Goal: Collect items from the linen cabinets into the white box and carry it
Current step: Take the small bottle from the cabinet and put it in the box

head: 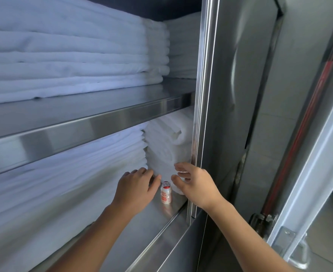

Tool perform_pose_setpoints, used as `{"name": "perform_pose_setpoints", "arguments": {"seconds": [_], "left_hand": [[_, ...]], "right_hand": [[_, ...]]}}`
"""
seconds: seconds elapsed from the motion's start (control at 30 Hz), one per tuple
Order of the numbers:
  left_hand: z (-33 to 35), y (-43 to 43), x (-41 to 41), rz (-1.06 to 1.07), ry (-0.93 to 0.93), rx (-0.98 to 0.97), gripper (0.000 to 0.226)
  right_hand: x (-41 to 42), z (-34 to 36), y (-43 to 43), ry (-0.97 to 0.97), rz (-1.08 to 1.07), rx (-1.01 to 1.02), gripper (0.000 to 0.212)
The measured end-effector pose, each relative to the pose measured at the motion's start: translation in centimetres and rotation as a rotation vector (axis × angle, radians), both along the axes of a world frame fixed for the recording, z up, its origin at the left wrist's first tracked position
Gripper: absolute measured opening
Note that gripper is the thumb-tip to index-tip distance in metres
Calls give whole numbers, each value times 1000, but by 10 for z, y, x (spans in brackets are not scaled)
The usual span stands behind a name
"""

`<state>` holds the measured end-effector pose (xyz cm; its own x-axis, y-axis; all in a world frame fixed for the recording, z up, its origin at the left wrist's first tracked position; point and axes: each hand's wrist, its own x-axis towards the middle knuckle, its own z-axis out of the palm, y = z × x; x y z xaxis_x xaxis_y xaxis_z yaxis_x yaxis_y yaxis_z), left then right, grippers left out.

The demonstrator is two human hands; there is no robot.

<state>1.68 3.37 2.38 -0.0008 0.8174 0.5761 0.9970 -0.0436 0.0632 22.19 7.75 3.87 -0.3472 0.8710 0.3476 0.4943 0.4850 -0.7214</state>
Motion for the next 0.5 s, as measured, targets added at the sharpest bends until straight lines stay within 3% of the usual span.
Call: {"name": "perform_pose_setpoints", "arguments": {"seconds": [0.5], "left_hand": [[9,16,13,-47,11,9,59]], "right_hand": [[26,-2,47,-90,-56,38,45]]}}
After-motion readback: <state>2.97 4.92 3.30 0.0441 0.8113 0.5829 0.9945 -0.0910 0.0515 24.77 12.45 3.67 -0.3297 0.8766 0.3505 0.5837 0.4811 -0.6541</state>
